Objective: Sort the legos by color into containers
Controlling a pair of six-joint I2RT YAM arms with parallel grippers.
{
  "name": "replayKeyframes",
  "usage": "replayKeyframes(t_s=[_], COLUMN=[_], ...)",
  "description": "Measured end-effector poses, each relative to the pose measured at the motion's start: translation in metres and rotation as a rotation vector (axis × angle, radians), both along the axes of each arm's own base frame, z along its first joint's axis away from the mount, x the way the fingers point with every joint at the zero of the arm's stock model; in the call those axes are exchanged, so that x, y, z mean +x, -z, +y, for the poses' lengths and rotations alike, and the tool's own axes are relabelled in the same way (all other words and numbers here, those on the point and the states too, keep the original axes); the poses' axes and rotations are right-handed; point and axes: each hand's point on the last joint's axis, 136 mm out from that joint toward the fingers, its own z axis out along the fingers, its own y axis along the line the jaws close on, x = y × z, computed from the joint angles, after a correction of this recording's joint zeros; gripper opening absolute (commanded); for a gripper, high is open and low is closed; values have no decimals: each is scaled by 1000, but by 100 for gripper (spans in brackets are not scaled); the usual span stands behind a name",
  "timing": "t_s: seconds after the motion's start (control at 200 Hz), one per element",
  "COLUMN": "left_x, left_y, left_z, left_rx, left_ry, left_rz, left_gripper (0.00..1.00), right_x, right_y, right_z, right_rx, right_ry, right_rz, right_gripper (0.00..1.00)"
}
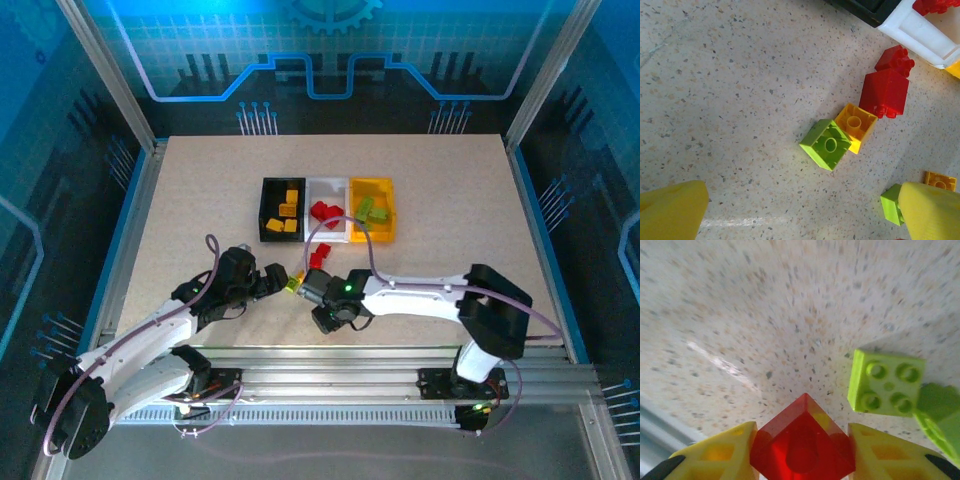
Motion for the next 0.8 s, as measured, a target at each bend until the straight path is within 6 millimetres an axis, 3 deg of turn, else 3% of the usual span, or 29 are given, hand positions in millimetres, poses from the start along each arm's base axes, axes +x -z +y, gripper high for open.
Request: replayKeyframes(t_s=[0.11,0.225,0.31,0.41,0.515,0.655,0.8], left_x=[0,-2,-3,-4,-4,-5,-5], left_y=[0,2,2,4,4,4,4], left_z=[-1,-2,-4,-5,-6,-6,-6], left_rx=[-4,-12,-19,-24,-27,-26,-26], left_ry=[2,10,16,20,23,23,23], left_rz=[1,7,12,23,26,29,29], left_gripper=[99,99,99,99,99,99,99], right_x=[41,111,161,204,235,257,266], right_y=[-40,-86,-105,-99,-73,-48,-48], right_z=[4,3,5,8,13,14,8], right_rx=[88,171,201,185,142,98,93], right_ry=[54,154,220,268,297,326,337], right_rz=[-73,-182,-246,-269,-248,-218,-221], right_gripper=[37,37,37,37,40,59,67])
